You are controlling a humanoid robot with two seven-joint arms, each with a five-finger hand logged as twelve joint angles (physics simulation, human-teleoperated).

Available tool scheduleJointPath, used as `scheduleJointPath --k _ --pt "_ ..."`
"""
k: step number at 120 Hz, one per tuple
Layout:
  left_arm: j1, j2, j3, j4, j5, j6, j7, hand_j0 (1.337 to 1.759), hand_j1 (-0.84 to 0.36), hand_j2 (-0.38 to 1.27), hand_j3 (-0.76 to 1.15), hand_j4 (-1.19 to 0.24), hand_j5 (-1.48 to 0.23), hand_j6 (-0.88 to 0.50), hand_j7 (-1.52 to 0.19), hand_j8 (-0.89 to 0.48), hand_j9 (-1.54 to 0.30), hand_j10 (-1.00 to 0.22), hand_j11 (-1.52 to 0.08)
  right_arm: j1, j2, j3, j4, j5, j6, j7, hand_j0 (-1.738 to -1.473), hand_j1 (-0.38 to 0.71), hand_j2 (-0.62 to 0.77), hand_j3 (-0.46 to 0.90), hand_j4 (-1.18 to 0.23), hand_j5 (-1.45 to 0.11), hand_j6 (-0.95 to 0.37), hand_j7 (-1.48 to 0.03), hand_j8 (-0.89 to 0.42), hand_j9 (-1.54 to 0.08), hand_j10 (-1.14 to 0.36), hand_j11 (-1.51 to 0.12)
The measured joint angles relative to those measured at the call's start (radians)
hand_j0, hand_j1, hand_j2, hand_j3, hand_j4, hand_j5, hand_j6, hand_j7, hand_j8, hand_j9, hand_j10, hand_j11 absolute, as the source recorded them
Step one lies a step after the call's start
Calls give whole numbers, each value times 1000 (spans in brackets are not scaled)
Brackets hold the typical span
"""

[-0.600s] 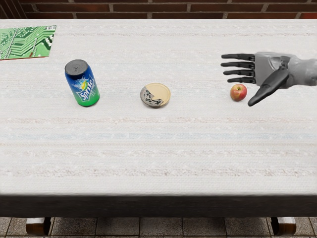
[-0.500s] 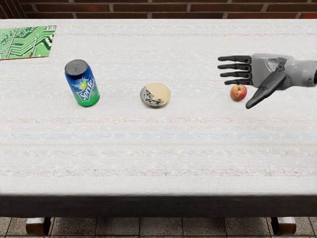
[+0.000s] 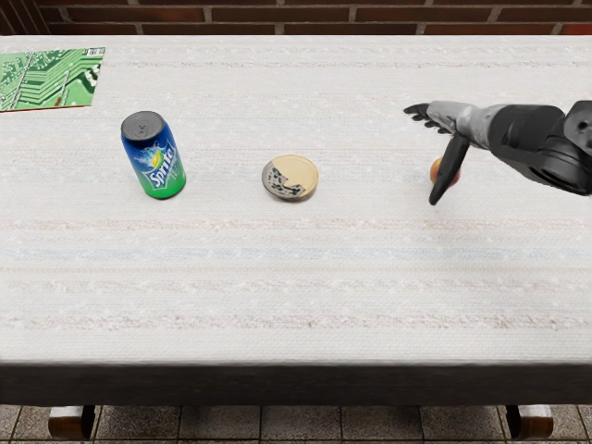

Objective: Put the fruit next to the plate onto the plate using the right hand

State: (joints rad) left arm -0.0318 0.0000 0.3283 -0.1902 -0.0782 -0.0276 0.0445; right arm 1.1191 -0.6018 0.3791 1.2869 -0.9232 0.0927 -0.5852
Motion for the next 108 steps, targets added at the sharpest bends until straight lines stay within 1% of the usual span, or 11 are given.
scheduleJointPath --k 11,23,34,53,64,78,108 --pt "1 0 0 0 0 0 0 1658 71 46 0 -232 -301 -232 -301 -232 -301 -232 -301 -4 47 -57 -66 -79 -113 -15 -1658 -302 -7 0 -43 -53 -44 -52 -43 -52 -42 -52" --pt "0 0 0 0 0 0 0 1658 71 46 0 -232 -301 -232 -301 -232 -301 -232 -301 -2 100 -90 -179 -113 -159 -22 -1658 -250 -15 0 -87 -109 -88 -109 -87 -109 -86 -109" --pt "0 0 0 0 0 0 0 1658 71 46 0 -232 -301 -232 -301 -232 -301 -232 -301 1 137 -110 -269 -116 -158 -24 -1658 -196 -24 0 -132 -168 -134 -168 -133 -168 -132 -168" --pt "1 0 0 0 0 0 0 1658 71 46 0 -232 -301 -232 -301 -232 -301 -232 -301 5 181 -118 -360 -98 -110 -25 -1658 -91 -41 0 -220 -282 -222 -282 -221 -282 -219 -282" --pt "0 0 0 0 0 0 0 1658 71 46 0 -232 -301 -232 -301 -232 -301 -232 -301 14 206 -121 -393 -89 -83 -25 -1658 -37 -50 0 -264 -340 -266 -339 -265 -340 -264 -340" --pt "0 0 0 0 0 0 0 1658 71 46 0 -232 -301 -232 -301 -232 -301 -232 -301 21 220 -120 -410 -81 -62 -26 -1658 11 -58 0 -305 -393 -306 -392 -305 -392 -304 -392" --pt "1 0 0 0 0 0 0 1658 71 46 0 -232 -301 -232 -301 -232 -301 -232 -301 26 257 -116 -462 -74 -52 -26 -1658 50 -65 0 -336 -435 -338 -434 -337 -435 -336 -434"
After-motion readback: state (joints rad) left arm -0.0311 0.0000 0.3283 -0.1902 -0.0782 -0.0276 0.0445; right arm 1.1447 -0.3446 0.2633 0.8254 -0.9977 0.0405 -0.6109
